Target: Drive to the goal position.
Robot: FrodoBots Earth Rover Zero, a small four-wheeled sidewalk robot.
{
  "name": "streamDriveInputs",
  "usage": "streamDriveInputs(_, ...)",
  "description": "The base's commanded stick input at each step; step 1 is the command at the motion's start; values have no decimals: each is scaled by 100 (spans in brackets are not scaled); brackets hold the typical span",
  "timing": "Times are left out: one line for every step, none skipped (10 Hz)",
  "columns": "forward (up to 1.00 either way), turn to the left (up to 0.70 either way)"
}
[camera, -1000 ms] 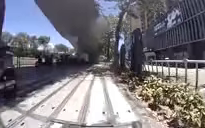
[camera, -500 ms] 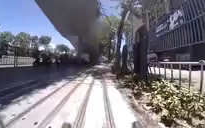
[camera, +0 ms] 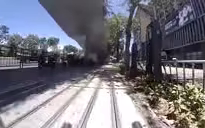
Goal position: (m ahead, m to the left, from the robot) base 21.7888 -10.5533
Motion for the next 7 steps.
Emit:
streamDriveInputs(70, 0)
streamDriveInputs(70, 0)
streamDriveInputs(70, 0)
streamDriveInputs(70, 0)
streamDriveInputs(70, 0)
streamDriveInputs(70, 0)
streamDriveInputs(70, 0)
